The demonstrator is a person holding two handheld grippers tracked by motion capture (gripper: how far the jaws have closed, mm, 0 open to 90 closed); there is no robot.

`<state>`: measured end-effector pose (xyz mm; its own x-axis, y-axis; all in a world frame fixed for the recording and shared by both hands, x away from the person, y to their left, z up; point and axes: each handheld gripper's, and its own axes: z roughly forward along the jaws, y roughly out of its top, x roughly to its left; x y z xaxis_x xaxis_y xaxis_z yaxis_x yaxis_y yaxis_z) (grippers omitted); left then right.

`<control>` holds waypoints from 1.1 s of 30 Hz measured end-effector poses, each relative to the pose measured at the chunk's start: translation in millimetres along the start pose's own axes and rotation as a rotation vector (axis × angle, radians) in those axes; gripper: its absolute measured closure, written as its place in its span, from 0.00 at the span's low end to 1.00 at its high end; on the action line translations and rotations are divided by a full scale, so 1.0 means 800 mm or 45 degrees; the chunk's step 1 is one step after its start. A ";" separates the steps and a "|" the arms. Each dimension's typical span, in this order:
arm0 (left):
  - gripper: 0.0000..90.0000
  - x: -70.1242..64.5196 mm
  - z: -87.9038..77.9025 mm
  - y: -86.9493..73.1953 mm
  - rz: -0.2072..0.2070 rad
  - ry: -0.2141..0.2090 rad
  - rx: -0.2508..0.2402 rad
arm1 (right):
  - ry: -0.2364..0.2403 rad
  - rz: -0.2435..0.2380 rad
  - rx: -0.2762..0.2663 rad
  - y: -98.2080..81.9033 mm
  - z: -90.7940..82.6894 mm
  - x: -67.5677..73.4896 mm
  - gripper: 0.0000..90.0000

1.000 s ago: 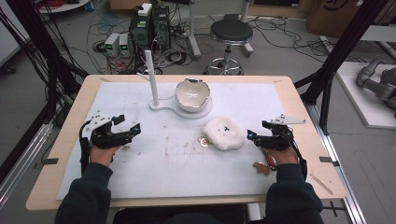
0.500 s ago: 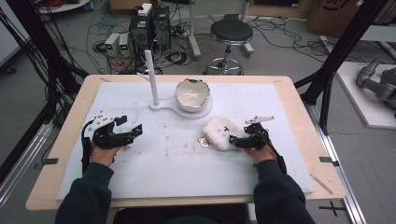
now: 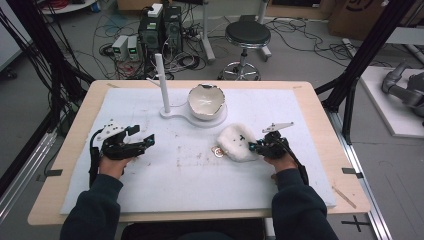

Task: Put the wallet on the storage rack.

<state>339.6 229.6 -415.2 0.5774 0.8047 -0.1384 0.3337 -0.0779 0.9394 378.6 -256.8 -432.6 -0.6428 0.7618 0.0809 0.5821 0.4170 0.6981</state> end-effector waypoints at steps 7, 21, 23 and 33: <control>0.38 -0.011 0.007 0.002 -0.011 -0.105 -0.011 | 0.183 -0.223 -0.212 0.014 -0.018 0.031 0.90; 0.36 -0.070 0.056 0.003 -0.005 -0.494 0.074 | 0.477 -0.442 -0.291 0.031 -0.013 0.082 0.90; 0.36 -0.076 0.061 0.002 -0.009 -0.541 0.071 | 0.498 -0.455 -0.285 0.032 -0.012 0.085 0.90; 0.88 -0.094 0.062 0.002 0.088 -0.568 0.106 | 0.454 -0.414 -0.268 0.037 -0.006 0.094 0.75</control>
<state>333.6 139.4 -419.2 0.8586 0.4655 -0.2148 0.3314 -0.1842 0.9253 345.1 -190.0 -402.5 -0.9244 0.3785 0.0478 0.2353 0.4671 0.8523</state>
